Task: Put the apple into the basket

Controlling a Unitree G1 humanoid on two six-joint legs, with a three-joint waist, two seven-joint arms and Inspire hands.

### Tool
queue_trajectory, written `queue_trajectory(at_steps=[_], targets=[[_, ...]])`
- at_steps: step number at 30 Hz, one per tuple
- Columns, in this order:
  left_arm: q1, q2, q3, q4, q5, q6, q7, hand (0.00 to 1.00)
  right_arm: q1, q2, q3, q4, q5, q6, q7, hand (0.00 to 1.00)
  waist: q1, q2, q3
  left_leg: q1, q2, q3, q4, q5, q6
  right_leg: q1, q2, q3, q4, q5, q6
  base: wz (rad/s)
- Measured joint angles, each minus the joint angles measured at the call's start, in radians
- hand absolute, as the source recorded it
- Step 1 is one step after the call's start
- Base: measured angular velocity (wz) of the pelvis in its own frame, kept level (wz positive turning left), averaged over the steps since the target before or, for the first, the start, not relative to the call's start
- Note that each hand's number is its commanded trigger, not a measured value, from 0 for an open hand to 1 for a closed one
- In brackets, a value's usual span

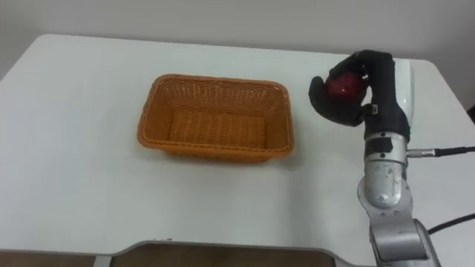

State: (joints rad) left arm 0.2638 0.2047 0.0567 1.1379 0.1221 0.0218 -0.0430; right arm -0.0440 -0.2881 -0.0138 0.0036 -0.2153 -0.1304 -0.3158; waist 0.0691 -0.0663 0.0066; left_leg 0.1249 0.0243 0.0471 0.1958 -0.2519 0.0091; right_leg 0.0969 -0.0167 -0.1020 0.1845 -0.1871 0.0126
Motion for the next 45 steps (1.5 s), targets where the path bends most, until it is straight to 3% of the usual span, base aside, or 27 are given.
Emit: queue_trajectory(at_steps=[4,12,13,14,15,20,24,30,41,45], targets=[[-0.002,0.000,-0.003,-0.005,0.002,0.000,-0.013,0.00,-0.026,0.000,0.016,-0.012,-0.007,0.000,0.010,1.00,-0.001,0.000,-0.0003,-0.009,-0.001,-0.007,0.001,0.000,0.000,0.000,-0.001,-0.007,0.000,0.000,0.000,0.06],[-0.015,0.000,-0.024,0.003,0.007,0.002,-0.027,0.00,-0.084,0.002,0.105,-0.017,-0.076,0.002,0.073,1.00,0.038,0.011,0.0005,-0.015,0.000,-0.008,0.006,0.000,-0.001,-0.011,-0.001,-0.010,0.002,0.000,0.000,0.00],[-0.016,0.000,-0.024,0.003,0.012,0.002,-0.030,0.00,-0.085,0.002,0.107,-0.019,-0.085,0.002,0.081,0.87,0.042,0.012,0.0003,-0.017,0.000,-0.008,0.007,0.000,-0.001,-0.012,-0.001,-0.010,0.002,0.000,0.000,0.00],[-0.023,0.000,-0.024,0.002,0.024,0.003,-0.037,0.00,-0.090,0.002,0.110,-0.020,-0.096,0.002,0.096,0.13,0.046,0.011,0.0000,-0.021,-0.001,-0.008,0.009,0.000,-0.001,-0.014,-0.002,-0.012,0.002,0.000,0.000,0.03],[-0.025,0.000,-0.024,0.002,0.029,0.004,-0.040,0.00,-0.092,0.002,0.110,-0.020,-0.098,0.002,0.103,0.00,0.048,0.011,-0.0004,-0.026,-0.001,-0.009,0.010,0.000,-0.001,-0.014,-0.002,-0.014,0.002,0.000,0.000,0.09],[-0.038,0.000,-0.026,0.002,0.029,0.006,-0.049,0.00,-0.108,0.002,0.125,-0.021,-0.104,0.003,0.146,0.00,0.065,0.008,-0.0023,-0.036,-0.003,-0.028,0.020,0.001,-0.001,-0.014,-0.006,-0.038,0.002,0.000,0.000,0.12],[-0.054,0.001,-0.030,0.002,0.028,0.014,-0.047,0.00,-0.113,0.005,0.161,-0.021,-0.111,0.025,0.164,0.00,0.075,0.008,-0.0021,-0.037,-0.003,-0.029,0.022,0.001,-0.001,-0.014,-0.007,-0.039,0.002,0.000,0.000,0.00],[-0.059,0.001,-0.043,0.001,0.027,0.013,-0.026,0.00,-0.114,0.008,0.236,-0.021,-0.129,0.025,0.182,0.00,0.079,0.007,-0.0012,-0.027,-0.003,-0.025,0.015,0.001,-0.001,-0.007,-0.007,-0.036,0.001,0.000,0.000,-0.01],[-0.065,0.003,-0.045,0.000,0.027,0.012,-0.022,0.00,-0.114,0.007,0.241,-0.020,-0.131,0.025,0.190,0.00,0.079,0.003,0.0078,-0.027,-0.003,-0.023,0.009,0.003,-0.002,-0.011,-0.006,-0.035,0.001,0.000,0.000,0.00],[-0.072,0.006,-0.062,0.000,0.027,0.012,-0.010,0.00,-0.114,0.007,0.241,-0.020,-0.131,0.025,0.188,0.00,0.079,0.002,0.0072,-0.028,-0.003,-0.023,0.009,0.003,-0.002,-0.011,-0.006,-0.036,0.001,0.000,0.000,0.00]])
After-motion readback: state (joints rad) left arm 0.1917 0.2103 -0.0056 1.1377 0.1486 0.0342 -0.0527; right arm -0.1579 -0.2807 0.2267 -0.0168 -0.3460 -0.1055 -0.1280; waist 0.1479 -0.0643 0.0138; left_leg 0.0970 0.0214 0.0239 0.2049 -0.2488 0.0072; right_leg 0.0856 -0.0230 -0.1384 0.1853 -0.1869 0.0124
